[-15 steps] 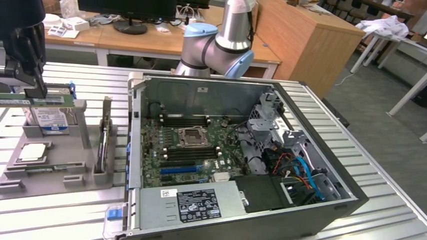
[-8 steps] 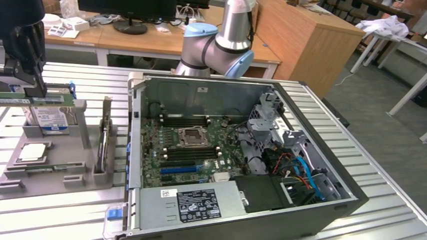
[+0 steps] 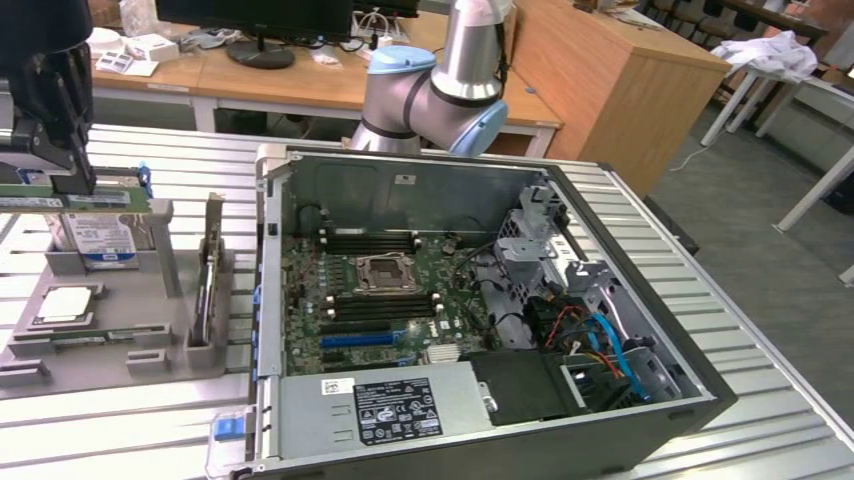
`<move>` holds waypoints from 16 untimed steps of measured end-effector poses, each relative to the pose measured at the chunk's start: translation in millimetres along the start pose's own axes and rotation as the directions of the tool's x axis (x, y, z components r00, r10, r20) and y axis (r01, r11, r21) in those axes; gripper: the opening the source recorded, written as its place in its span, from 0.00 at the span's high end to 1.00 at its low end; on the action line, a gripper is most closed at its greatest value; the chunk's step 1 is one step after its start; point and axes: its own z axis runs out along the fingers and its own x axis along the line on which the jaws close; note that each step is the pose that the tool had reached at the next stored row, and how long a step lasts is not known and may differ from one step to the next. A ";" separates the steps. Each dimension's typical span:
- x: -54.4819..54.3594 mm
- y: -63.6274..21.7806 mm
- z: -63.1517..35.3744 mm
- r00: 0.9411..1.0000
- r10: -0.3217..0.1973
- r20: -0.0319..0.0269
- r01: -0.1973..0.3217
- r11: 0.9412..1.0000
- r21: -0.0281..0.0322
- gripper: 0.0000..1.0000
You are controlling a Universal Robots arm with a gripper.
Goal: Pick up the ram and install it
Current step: 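Pick up the ram and move it above insertion slot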
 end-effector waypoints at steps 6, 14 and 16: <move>0.1 -2.7 -0.1 1.000 0.000 0.000 0.000 1.000 0.000 0.89; 0.2 -11.0 -0.3 1.000 0.000 0.001 0.000 1.000 0.000 0.89; 0.2 -13.2 -0.4 1.000 0.000 0.001 0.000 1.000 0.000 0.89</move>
